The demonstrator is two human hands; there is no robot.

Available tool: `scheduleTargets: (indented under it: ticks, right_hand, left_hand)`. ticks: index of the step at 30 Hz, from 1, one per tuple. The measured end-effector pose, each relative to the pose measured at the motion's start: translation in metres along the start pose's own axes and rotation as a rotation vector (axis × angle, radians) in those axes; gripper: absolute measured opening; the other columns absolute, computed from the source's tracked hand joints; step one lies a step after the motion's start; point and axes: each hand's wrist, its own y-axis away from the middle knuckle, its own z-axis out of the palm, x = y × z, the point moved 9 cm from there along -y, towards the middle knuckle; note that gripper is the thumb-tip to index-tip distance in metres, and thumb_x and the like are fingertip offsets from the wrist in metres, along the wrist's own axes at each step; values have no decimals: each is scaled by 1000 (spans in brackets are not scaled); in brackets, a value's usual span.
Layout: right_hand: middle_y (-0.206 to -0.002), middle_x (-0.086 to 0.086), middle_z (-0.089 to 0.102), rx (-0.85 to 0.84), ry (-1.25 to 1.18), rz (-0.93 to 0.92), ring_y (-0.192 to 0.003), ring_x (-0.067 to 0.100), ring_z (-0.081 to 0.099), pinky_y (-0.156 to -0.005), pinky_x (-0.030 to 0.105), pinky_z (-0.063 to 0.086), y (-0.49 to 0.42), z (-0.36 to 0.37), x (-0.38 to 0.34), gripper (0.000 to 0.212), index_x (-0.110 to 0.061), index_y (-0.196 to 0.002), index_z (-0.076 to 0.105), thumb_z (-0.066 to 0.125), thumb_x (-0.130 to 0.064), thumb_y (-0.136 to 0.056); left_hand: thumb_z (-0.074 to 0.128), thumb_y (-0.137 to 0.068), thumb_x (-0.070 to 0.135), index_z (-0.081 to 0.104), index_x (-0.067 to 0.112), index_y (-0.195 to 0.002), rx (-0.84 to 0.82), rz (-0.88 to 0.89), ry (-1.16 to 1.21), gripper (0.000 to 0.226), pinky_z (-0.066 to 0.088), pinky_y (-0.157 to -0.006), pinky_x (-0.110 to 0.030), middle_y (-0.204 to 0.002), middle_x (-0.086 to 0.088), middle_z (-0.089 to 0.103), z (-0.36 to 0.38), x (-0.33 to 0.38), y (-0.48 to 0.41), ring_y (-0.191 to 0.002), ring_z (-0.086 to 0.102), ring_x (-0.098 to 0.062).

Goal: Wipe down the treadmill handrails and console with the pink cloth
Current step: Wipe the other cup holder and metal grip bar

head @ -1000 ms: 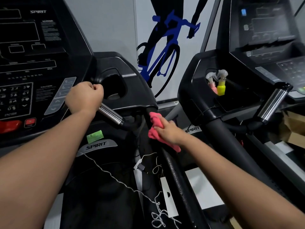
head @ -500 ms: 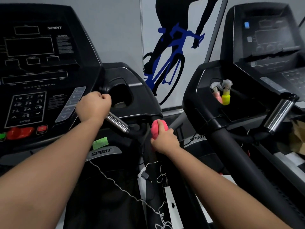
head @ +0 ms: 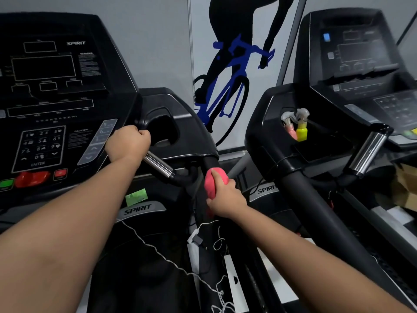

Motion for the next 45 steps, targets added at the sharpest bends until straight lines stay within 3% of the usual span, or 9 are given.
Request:
scheduleTargets:
  ticks: [8, 14, 20, 25, 31, 36, 39, 42, 45]
  right_hand:
    - [-121, 1, 58, -184, -995, -16, -99, 6, 62, -80, 12, 50, -8, 10, 26, 69, -30, -144, 32, 69, -25, -85]
    - [-128, 8, 51, -99, -607, 106, -109, 23, 56, -95, 31, 43, 15, 13, 41, 88, -31, -146, 16, 69, -47, -78]
    - [-139, 16, 26, 15, 64, 78, -118, 37, 45, -96, 46, 44, 36, 16, 13, 100, -43, -146, -9, 65, -31, -80]
    - [-126, 14, 42, -72, -303, 47, -108, 31, 55, -95, 35, 45, 3, 4, 18, 101, -47, -144, 5, 71, -32, -69]
    - [-113, 3, 62, -222, -982, 66, -86, 13, 66, -67, 22, 53, 4, 16, 38, 73, -33, -141, 32, 73, -30, -80]
    - [-119, 1, 56, -191, -773, 113, -99, 14, 60, -83, 24, 48, 17, 17, 49, 84, -29, -141, 27, 76, -40, -74]
    - [-128, 11, 46, -128, -382, 154, -113, 28, 54, -97, 37, 45, 22, 19, 36, 108, -33, -149, 1, 76, -33, -70]
    - [-135, 20, 32, 32, 188, 208, -116, 39, 48, -97, 52, 43, 31, 16, 11, 99, -33, -148, -14, 62, -22, -86]
    - [-132, 21, 34, 77, 188, 169, -115, 42, 48, -95, 55, 43, 17, 15, 3, 94, -36, -148, -8, 61, -21, -85]
  left_hand:
    - [43, -87, 26, 57, 10, -80, -68, 11, 85, 23, 36, -62, -33, -80, -9, 60, -2, -2, 4, -75, 54, -29]
    - [50, -88, 24, 56, 12, -83, -44, 98, 177, 15, 37, -66, -33, -89, -4, 57, -4, -6, 11, -81, 53, -27]
    - [52, -88, 23, 57, 10, -82, -10, 117, 203, 15, 36, -64, -33, -88, -7, 59, -5, -6, 14, -76, 51, -24]
    - [49, -89, 28, 58, 12, -81, -9, 157, 71, 20, 41, -85, -43, -88, -7, 61, -7, -1, 15, -87, 56, -32]
    - [39, -91, 24, 66, 10, -87, -38, 296, -220, 31, 32, -90, -45, -87, -11, 60, -13, 10, 17, -94, 55, -36]
    - [38, -92, 24, 61, 9, -84, -65, 273, -205, 28, 33, -91, -47, -89, -12, 56, -10, 9, 18, -92, 56, -36]
    - [39, -92, 23, 64, 5, -92, -48, 236, -199, 31, 34, -91, -45, -101, -16, 58, -7, 9, 17, -96, 56, -37]
    - [39, -93, 24, 64, 5, -94, -43, 221, -201, 32, 35, -91, -45, -103, -16, 58, -6, 9, 15, -97, 56, -37]
    - [39, -93, 26, 64, 5, -93, -40, 236, -196, 32, 35, -90, -46, -101, -16, 58, -5, 7, 14, -96, 56, -37]
